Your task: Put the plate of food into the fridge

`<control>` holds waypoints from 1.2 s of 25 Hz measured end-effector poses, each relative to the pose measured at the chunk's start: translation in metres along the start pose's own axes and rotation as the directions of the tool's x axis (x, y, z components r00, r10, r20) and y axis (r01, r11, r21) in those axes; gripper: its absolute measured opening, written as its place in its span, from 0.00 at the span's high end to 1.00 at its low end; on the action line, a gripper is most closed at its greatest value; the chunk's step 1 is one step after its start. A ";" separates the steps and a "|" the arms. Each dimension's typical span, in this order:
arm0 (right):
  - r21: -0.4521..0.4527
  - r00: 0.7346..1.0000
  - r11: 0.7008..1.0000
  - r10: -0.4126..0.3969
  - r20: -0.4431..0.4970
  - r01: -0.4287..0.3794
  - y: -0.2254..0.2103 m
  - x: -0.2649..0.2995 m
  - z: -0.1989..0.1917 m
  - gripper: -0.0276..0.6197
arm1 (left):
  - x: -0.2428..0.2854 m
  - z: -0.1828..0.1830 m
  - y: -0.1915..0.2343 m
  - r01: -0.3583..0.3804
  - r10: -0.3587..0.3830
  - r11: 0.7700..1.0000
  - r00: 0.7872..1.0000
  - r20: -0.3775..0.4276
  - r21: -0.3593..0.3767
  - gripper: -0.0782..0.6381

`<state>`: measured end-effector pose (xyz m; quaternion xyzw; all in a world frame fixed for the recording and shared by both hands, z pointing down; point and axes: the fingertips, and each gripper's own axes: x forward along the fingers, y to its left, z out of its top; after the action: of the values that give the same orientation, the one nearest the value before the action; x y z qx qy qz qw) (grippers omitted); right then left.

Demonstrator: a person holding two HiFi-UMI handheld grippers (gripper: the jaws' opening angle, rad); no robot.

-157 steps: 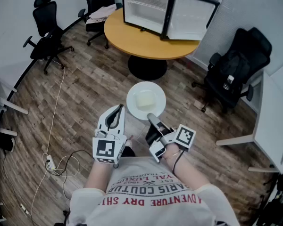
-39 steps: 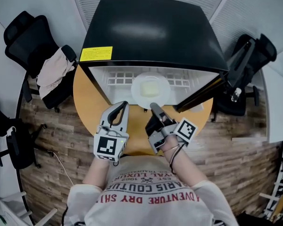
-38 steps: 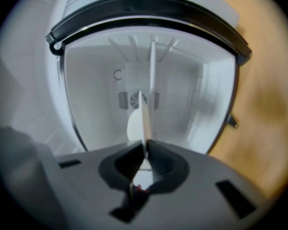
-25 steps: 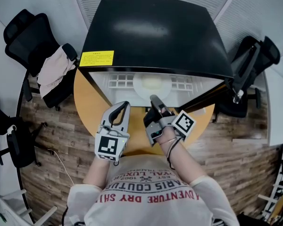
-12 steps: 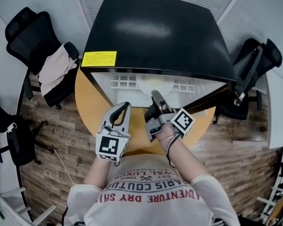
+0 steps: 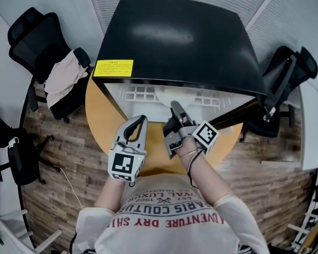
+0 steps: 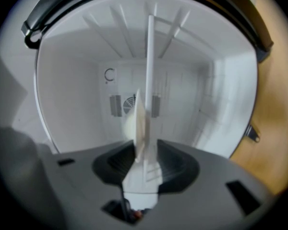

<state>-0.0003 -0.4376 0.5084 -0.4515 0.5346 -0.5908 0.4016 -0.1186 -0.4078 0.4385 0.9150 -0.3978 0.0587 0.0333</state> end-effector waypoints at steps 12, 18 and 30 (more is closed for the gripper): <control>-0.009 1.000 1.000 0.005 -0.008 -0.005 -0.001 -0.033 -0.007 0.80 | 0.004 -0.002 -0.009 0.014 -0.014 1.000 1.000 -0.010 -0.018 0.85; -0.229 0.998 0.971 0.055 -0.044 -0.063 0.026 -0.057 -0.014 0.91 | 0.001 0.000 -0.014 0.023 -0.023 1.000 1.000 -0.007 -0.016 0.85; -0.976 0.996 0.201 -0.019 -0.088 -0.083 0.049 -0.077 -0.039 0.91 | -0.005 0.003 -0.027 0.058 -0.058 0.998 0.998 -0.006 -0.012 0.85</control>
<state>-0.0180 -0.3587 0.4505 -0.5682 0.8125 -0.1294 0.0160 -0.1024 -0.3864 0.4341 0.9258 -0.3712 0.0582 0.0415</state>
